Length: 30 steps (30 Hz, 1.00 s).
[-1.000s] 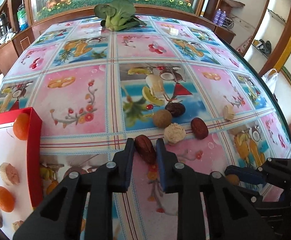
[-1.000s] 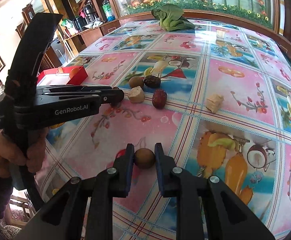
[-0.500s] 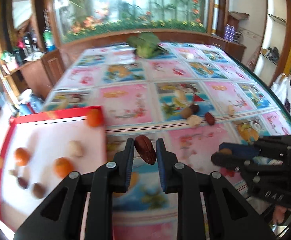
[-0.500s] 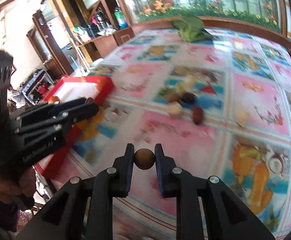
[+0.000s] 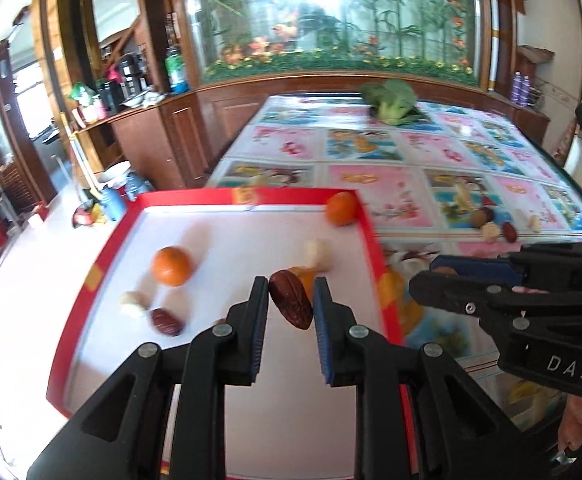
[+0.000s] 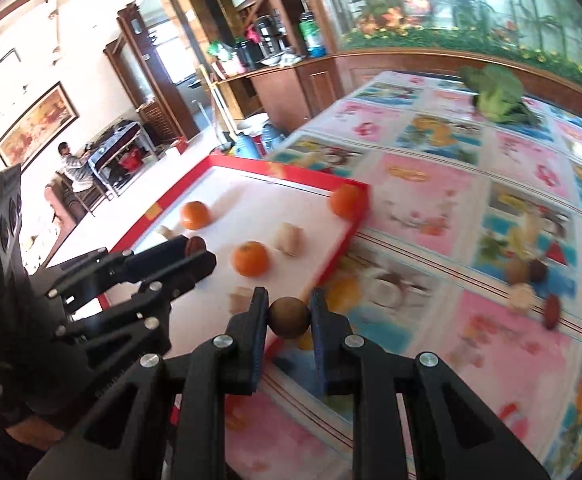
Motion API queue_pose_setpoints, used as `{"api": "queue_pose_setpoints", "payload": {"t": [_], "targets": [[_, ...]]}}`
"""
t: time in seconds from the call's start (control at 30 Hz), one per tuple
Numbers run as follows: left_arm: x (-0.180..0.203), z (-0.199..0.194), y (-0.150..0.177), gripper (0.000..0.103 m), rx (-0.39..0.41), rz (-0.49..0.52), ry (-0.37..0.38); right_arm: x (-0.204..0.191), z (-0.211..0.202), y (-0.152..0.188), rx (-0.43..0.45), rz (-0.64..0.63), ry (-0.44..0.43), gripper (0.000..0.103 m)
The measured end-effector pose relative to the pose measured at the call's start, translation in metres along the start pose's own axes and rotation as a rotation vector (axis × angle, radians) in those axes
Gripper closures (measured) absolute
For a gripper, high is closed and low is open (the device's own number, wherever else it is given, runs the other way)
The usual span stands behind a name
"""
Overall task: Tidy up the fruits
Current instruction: 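Carry the date and the nut over the white tray, then open both tools to drop the date and nut into the tray, then move both tools back over the items on the tablecloth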
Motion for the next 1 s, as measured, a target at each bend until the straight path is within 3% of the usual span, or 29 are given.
{"api": "queue_pose_setpoints", "payload": {"t": [0.33, 0.67, 0.7, 0.73, 0.77, 0.8, 0.87, 1.0], "targets": [[-0.043, 0.013, 0.019, 0.079, -0.038, -0.044, -0.07, -0.038, 0.029, 0.016, -0.062, -0.069, -0.037, 0.084], [-0.054, 0.02, 0.027, 0.078, -0.067, -0.047, -0.124, -0.045, 0.041, 0.029, -0.086, -0.088, -0.035, 0.083], [-0.054, 0.021, 0.027, 0.078, -0.069, -0.043, -0.129, -0.045, 0.041, 0.029, -0.087, -0.094, -0.034, 0.082], [-0.054, 0.021, 0.027, 0.078, -0.072, -0.042, -0.135, -0.045, 0.041, 0.03, -0.091, -0.094, -0.041, 0.074], [-0.054, 0.021, 0.027, 0.072, -0.076, -0.043, -0.14, -0.045, 0.04, 0.029, -0.093, -0.086, -0.047, 0.067], [-0.055, 0.02, 0.026, 0.057, -0.079, -0.046, -0.148, -0.042, 0.037, 0.028, -0.078, -0.07, -0.053, 0.057], [-0.059, 0.017, 0.024, 0.039, -0.071, -0.07, -0.15, -0.041, 0.029, 0.026, -0.051, -0.062, -0.072, 0.057], [-0.058, 0.006, 0.017, 0.035, -0.043, -0.08, -0.152, -0.028, 0.004, 0.023, 0.017, -0.049, -0.078, 0.057]]}}
Point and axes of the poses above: each gripper's, at about its wrist camera, not at the fingertips, and z roughly the way its jaws point, x to its right, y to its underside, the point moved 8 cm from there along z, roughly the way its jaws point, and after that the axes turned 3 degrees about -y, right-handed, at the moved point
